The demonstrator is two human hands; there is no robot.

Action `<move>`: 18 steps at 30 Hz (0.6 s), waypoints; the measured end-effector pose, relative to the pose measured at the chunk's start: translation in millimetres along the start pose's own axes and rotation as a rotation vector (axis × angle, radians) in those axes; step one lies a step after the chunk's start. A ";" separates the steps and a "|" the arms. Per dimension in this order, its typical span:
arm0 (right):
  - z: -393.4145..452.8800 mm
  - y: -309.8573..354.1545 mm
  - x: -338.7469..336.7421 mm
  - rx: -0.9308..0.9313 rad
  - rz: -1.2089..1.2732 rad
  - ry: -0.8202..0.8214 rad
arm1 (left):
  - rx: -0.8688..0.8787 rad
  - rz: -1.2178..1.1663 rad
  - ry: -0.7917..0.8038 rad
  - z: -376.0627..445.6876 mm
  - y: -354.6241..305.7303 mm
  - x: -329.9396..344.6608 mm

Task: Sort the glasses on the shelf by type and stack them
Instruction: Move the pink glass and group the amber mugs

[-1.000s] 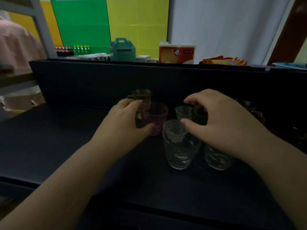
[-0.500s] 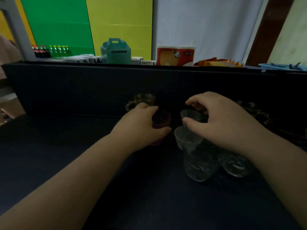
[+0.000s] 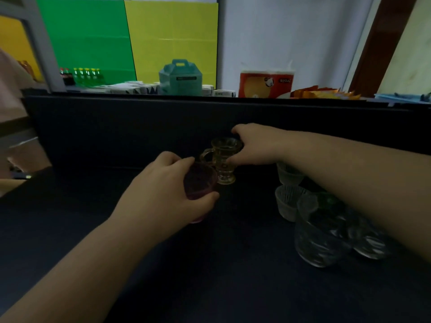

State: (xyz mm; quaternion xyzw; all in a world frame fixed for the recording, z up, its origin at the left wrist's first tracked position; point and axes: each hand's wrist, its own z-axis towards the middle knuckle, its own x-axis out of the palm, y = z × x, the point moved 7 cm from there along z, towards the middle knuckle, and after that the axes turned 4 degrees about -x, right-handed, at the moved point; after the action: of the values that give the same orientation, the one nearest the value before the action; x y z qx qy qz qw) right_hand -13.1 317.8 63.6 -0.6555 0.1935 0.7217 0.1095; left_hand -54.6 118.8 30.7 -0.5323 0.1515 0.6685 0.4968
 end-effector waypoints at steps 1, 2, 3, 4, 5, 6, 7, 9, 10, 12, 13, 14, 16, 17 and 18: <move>7.8 3.8 2.8 0.000 -0.022 0.011 | 0.005 -0.002 0.000 -0.4 1.7 0.3; 14.4 6.8 6.1 0.006 -0.049 0.025 | 0.009 -0.005 0.001 -1.1 3.3 0.4; 19.8 9.1 9.8 0.014 -0.080 0.038 | 0.011 -0.009 0.001 -1.8 5.3 0.6; 24.0 10.7 13.0 0.019 -0.111 0.047 | 0.011 -0.012 0.000 -2.3 7.2 0.6; 27.2 11.8 15.4 0.018 -0.135 0.046 | 0.012 -0.015 -0.004 -2.5 8.6 0.0; 29.3 12.2 16.8 0.015 -0.142 0.036 | 0.012 -0.017 -0.008 -2.5 9.9 -0.4; 30.5 12.1 17.5 0.012 -0.137 0.025 | 0.014 -0.020 -0.014 -2.3 10.7 -1.3; 30.7 10.9 18.3 0.020 -0.114 0.027 | 0.019 -0.026 -0.020 -2.2 11.9 -2.1; 29.6 10.4 18.4 0.028 -0.106 0.039 | 0.023 -0.030 -0.021 -2.5 12.2 -2.4; 25.5 10.6 17.6 0.040 -0.094 0.058 | 0.030 -0.039 -0.027 -3.8 12.8 -2.9; 22.5 11.4 17.0 0.041 -0.084 0.059 | 0.035 -0.043 -0.034 -4.5 12.5 -3.5; 19.1 12.4 16.1 0.037 -0.072 0.053 | 0.043 -0.047 -0.039 -5.4 11.7 -4.0; 11.6 14.1 14.7 0.037 -0.041 0.029 | 0.059 -0.055 -0.037 -7.5 9.0 -5.5; 7.5 14.2 14.0 0.047 -0.022 0.013 | 0.067 -0.064 -0.030 -8.9 7.6 -6.6; 3.3 14.2 13.1 0.059 0.001 -0.007 | 0.075 -0.078 -0.025 -10.5 6.4 -8.0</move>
State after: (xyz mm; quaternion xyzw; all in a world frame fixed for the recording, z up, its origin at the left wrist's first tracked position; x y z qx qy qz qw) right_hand -23.5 305.2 52.8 -0.6494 0.2146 0.7180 0.1290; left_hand -54.5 104.2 31.4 -0.5105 0.1496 0.6491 0.5437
